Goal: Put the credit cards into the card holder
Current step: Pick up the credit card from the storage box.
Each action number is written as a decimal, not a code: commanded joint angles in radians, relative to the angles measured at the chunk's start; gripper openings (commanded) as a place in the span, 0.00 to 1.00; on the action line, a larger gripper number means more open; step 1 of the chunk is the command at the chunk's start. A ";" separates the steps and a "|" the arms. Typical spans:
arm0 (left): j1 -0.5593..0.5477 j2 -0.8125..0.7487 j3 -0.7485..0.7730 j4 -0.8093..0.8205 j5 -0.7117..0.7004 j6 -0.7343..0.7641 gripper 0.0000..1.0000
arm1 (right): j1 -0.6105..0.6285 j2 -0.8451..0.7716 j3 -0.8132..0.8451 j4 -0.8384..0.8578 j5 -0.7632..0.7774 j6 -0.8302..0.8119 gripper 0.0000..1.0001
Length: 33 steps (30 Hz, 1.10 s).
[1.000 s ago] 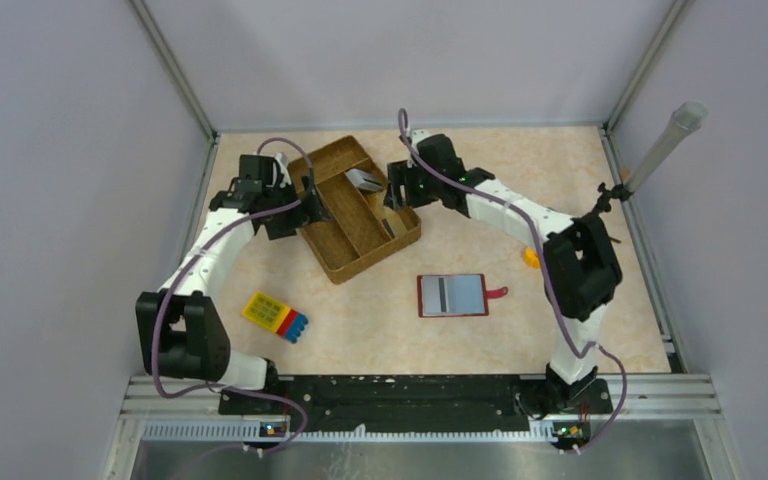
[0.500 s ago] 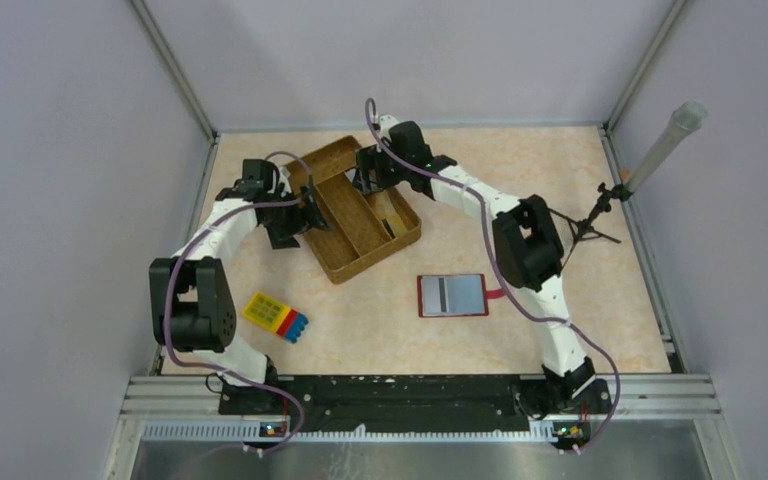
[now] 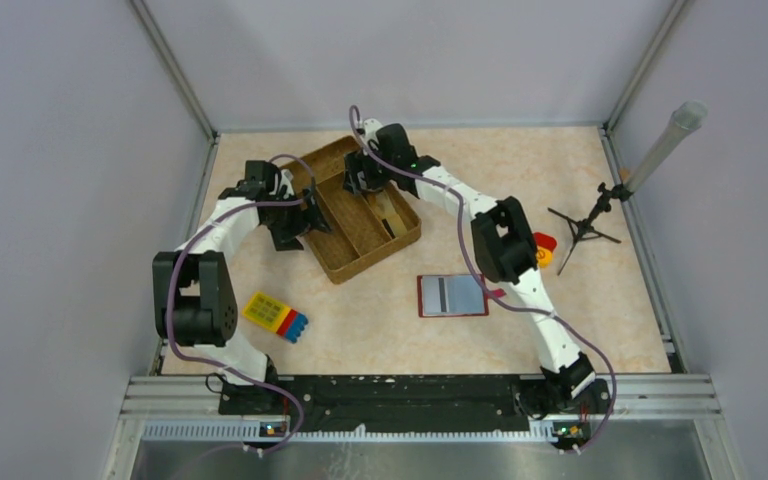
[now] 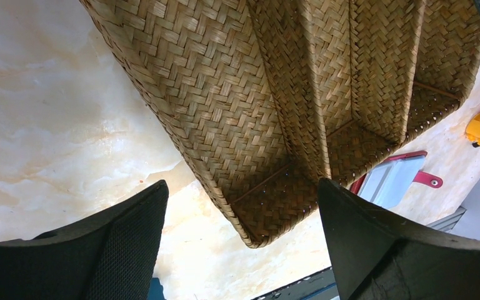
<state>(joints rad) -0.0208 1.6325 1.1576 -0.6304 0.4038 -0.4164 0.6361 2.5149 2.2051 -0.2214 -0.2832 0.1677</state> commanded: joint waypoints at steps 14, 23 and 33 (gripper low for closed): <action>0.001 -0.011 0.025 0.018 0.026 0.004 0.88 | 0.074 -0.059 0.011 0.031 0.133 -0.066 0.67; 0.001 -0.008 0.024 0.018 0.034 0.003 0.88 | 0.079 -0.106 -0.027 0.075 0.125 -0.063 0.62; 0.000 -0.007 0.023 0.018 0.037 0.005 0.88 | 0.082 -0.116 -0.028 0.089 0.120 -0.059 0.49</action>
<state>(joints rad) -0.0208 1.6325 1.1576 -0.6300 0.4282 -0.4164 0.6922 2.4939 2.1796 -0.1780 -0.1505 0.1123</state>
